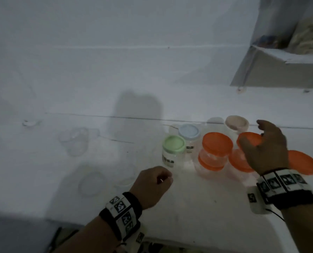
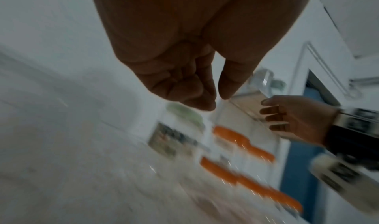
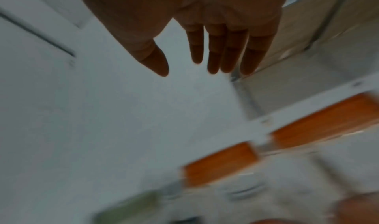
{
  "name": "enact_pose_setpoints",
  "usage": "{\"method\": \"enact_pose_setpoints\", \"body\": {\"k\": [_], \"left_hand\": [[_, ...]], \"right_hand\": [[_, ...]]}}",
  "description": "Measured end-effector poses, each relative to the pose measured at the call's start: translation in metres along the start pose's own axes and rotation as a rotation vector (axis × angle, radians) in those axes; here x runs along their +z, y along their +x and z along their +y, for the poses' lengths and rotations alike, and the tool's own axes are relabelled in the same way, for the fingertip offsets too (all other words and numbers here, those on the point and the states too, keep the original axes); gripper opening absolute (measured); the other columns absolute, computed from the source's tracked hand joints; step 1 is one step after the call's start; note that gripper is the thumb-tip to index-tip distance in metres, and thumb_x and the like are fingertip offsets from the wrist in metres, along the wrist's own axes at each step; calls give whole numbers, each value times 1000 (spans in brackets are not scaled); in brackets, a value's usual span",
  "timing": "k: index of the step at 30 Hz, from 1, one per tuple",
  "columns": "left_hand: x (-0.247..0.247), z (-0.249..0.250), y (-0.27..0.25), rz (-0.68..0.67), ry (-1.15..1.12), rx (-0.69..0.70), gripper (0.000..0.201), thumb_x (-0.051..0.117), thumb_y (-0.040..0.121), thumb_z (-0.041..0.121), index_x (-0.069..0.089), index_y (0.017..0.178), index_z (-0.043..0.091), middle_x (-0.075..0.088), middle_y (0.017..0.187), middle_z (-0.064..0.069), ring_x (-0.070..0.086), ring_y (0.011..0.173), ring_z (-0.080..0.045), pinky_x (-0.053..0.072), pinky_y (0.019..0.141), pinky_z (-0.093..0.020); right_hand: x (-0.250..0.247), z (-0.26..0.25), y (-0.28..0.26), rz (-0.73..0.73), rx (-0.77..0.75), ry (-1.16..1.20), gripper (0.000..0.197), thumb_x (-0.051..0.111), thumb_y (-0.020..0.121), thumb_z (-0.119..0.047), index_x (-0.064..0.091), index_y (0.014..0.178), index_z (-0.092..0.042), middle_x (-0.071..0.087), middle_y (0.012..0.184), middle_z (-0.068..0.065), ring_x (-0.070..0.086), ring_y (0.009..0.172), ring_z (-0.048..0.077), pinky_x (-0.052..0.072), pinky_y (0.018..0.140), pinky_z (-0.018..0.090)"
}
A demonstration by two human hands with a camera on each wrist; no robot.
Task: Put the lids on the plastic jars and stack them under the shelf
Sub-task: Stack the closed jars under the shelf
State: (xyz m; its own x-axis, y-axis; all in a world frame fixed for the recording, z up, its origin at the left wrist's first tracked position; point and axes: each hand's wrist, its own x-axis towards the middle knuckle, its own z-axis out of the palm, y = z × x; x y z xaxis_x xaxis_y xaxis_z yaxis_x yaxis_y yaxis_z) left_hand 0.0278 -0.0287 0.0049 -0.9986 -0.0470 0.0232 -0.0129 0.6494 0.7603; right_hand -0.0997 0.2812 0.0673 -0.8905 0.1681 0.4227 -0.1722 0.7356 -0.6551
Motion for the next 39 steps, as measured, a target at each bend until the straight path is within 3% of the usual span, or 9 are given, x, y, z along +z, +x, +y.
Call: {"method": "enact_pose_setpoints", "body": {"k": [5, 8, 12, 18, 22, 26, 31, 34, 39], "left_hand": [[-83, -45, -32, 285, 9, -136, 9, 71, 96, 31, 74, 88, 29, 71, 78, 15, 65, 73, -3, 47, 63, -14], [-123, -101, -44, 323, 169, -376, 10, 70, 95, 35, 70, 102, 27, 69, 96, 10, 62, 84, -9, 43, 67, -17], [-142, -167, -42, 99, 416, -570, 74, 74, 86, 55, 45, 146, 24, 50, 141, -6, 49, 128, -24, 46, 105, -37], [-139, -213, -6, -244, 547, -566, 127, 74, 71, 78, 0, 165, 35, 2, 174, -6, 6, 158, -31, 23, 126, -51], [-148, -233, 13, -377, 588, -498, 121, 78, 73, 70, 5, 164, 39, 17, 168, -8, 19, 153, -34, 35, 120, -50], [-176, -242, 31, -164, 241, -498, 104, 78, 66, 75, 30, 154, 50, 33, 154, -12, 41, 139, -35, 47, 110, -47], [-227, -215, 60, 262, -505, -357, 75, 91, 56, 69, 52, 100, 22, 66, 106, -7, 65, 89, -26, 49, 72, -38], [-238, -199, 68, 177, -710, -281, 80, 90, 44, 78, 46, 76, 19, 59, 78, -2, 70, 94, -42, 46, 72, -37], [-241, -187, 65, -15, -634, -197, 72, 89, 52, 77, 56, 77, 19, 59, 78, -4, 63, 83, -26, 52, 86, -48]], "right_hand": [[63, -107, -70, -404, -265, 309, 42, 79, 86, -33, 63, 123, -24, 67, 102, -13, 63, 86, 5, 54, 77, 29], [128, -135, -110, -772, -245, 249, 86, 85, 76, -50, 43, 147, -28, 60, 127, -8, 60, 105, 9, 54, 89, 31], [201, -139, -139, -1095, -74, 107, 140, 94, 55, -60, 13, 162, -23, 32, 162, 3, 37, 146, 22, 40, 116, 39], [248, -143, -155, -1086, -35, 107, 130, 99, 52, -51, 24, 155, -25, 42, 152, -3, 45, 132, 17, 43, 107, 32], [260, -150, -163, -1039, 2, 139, 120, 96, 58, -49, 28, 154, -27, 43, 154, -7, 46, 134, 12, 38, 105, 24], [267, -166, -171, -899, 68, 182, 115, 90, 53, -56, 33, 149, -27, 47, 147, -9, 49, 131, 14, 42, 104, 24], [275, -203, -176, -773, 107, 209, 108, 93, 59, -52, 34, 146, -28, 50, 140, -7, 52, 128, 14, 46, 102, 28], [277, -232, -178, -711, 85, 249, 107, 93, 65, -48, 31, 150, -30, 44, 141, -4, 48, 131, 12, 42, 99, 25], [269, -269, -177, -601, 30, 263, 105, 91, 67, -53, 31, 151, -36, 41, 136, -9, 51, 121, 8, 43, 92, 19]]}}
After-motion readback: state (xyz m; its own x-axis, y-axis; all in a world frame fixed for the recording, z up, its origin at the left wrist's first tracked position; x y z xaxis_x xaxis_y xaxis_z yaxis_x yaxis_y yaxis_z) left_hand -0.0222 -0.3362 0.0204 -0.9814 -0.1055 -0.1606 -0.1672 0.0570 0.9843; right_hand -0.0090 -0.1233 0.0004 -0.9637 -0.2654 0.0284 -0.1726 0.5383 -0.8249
